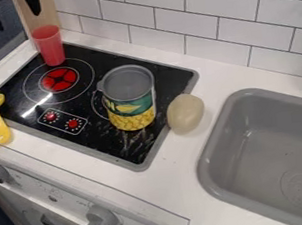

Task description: Push the can to the left burner

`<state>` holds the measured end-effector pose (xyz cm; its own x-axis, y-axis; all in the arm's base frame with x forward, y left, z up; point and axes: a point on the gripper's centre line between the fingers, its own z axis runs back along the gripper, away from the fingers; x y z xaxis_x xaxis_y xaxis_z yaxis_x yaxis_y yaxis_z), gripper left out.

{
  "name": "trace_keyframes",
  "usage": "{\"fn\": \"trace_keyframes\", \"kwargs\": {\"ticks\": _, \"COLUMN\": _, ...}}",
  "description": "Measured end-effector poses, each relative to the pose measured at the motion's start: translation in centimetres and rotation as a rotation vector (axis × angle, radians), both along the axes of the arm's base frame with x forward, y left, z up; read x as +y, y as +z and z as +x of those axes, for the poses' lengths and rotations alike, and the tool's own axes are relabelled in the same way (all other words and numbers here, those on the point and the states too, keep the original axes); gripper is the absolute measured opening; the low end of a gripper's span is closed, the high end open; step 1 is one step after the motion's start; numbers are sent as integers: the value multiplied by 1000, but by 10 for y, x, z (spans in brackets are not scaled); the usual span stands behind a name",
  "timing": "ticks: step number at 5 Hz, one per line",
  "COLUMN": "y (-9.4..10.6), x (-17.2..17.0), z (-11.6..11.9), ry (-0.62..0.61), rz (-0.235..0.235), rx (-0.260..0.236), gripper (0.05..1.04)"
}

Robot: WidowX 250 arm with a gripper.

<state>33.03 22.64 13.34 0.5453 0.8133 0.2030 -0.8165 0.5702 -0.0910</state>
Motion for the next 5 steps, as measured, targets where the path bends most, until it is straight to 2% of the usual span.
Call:
{"fn": "trace_keyframes", "kwargs": {"ticks": 1, "y": -14, "x": -2, "z": -1, "ry": -2, "rz": -26, "rx": 28, "gripper": 1001}}
{"fn": "trace_keyframes", "kwargs": {"ticks": 2, "y": -24, "x": -15, "z": -9, "ry": -4, "rz": -55, "rx": 17, "gripper": 1001}}
{"fn": "trace_keyframes", "kwargs": {"ticks": 3, "y": -9, "x": -31, "z": -17, "ry": -19, "rz": -44, "rx": -23, "gripper": 1001}}
{"fn": "trace_keyframes", "kwargs": {"ticks": 4, "y": 1, "x": -64, "z": -25, "ry": -66, "rz": -44, "rx": -54, "gripper": 1001}}
{"fn": "trace_keyframes", "kwargs": {"ticks": 5, "y": 5, "x": -114, "z": -26, "ry": -156, "rz": -26, "rx": -45, "gripper": 1001}}
